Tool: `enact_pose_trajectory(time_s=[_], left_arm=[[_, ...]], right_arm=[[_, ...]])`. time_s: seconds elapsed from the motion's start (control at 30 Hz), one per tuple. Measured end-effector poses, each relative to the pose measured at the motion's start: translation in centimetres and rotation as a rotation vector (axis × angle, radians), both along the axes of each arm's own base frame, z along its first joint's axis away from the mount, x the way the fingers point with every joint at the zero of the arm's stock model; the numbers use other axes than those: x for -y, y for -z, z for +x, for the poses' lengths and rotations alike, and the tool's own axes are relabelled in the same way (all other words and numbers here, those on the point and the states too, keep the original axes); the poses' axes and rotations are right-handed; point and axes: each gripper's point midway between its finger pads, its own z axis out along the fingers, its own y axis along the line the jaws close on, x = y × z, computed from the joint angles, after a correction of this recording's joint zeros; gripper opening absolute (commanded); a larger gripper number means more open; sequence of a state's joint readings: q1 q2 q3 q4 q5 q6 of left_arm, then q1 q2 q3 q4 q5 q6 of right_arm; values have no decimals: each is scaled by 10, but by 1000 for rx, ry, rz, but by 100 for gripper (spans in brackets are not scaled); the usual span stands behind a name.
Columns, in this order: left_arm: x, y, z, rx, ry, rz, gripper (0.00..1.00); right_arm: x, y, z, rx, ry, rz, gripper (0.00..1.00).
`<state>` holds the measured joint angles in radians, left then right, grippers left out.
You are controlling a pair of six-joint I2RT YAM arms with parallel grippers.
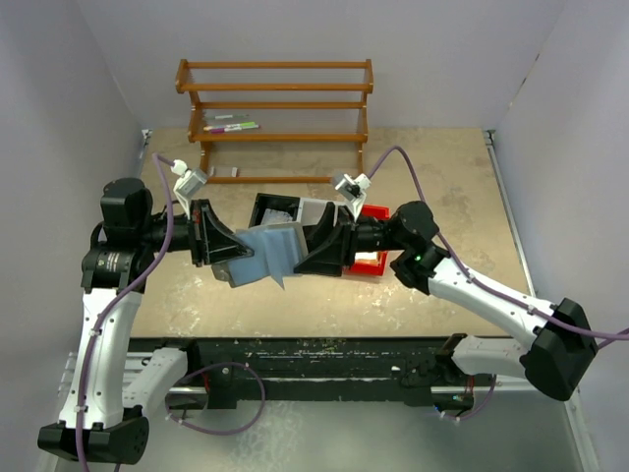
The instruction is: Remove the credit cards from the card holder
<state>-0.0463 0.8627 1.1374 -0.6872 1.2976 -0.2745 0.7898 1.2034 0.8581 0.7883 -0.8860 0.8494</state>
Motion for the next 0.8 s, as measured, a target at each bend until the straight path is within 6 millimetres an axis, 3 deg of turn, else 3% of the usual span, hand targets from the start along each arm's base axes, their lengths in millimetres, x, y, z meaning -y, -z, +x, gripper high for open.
enact_pose_trajectory(time_s=[0.2,0.4,0.8], left_arm=[[1,-3,-4,14,27,-12,0],[1,-6,-7,20,42,-19,0],[1,-7,-8,24,51,-23,0]], right_arm=[[4,-2,-6,-5,-37,-2,43],[7,-5,-13,-4,-75,5,20],[8,-1,-12,-14,-81,-16,20]])
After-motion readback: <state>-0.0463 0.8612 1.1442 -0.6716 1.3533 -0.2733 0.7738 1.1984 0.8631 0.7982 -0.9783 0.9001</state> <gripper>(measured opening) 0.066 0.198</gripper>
